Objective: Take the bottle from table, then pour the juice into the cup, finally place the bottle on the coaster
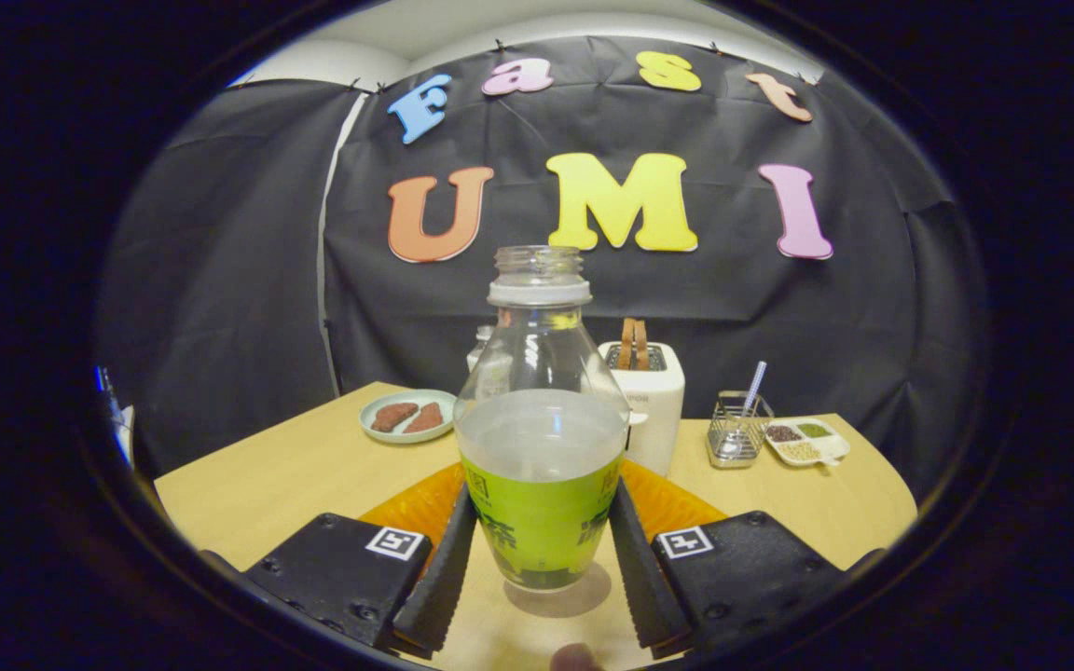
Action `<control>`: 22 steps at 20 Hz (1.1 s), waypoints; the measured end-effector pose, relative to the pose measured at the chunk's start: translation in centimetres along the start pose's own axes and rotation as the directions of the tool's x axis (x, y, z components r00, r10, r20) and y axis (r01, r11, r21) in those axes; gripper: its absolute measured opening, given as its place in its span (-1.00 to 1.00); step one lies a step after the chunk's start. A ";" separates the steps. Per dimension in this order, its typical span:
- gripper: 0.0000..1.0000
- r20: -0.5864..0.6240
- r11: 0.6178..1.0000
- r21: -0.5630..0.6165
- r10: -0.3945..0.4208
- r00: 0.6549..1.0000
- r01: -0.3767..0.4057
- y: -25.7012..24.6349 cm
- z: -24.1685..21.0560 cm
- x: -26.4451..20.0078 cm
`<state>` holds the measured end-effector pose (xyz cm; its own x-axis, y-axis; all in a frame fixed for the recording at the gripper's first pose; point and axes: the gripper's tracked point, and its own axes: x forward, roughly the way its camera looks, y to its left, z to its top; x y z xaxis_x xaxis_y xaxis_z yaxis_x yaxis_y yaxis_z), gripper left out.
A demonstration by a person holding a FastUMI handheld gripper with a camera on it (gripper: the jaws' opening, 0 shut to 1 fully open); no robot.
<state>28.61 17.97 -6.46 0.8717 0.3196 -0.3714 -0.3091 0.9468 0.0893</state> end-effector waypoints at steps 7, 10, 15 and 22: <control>0.55 -0.055 0.999 -0.044 -0.016 0.998 0.014 -0.4 -3.9 2.5; 0.57 -0.053 0.998 -0.065 -0.011 0.999 0.008 0.0 -4.6 2.7; 0.60 -0.034 0.996 -0.086 -0.022 0.999 0.019 -0.1 -4.7 2.8; 0.76 -0.038 0.998 -0.050 -0.032 0.999 0.030 -0.9 -5.5 2.8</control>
<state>29.23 17.78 -12.61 0.8661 0.2880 -0.4085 -0.3016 0.9529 0.0323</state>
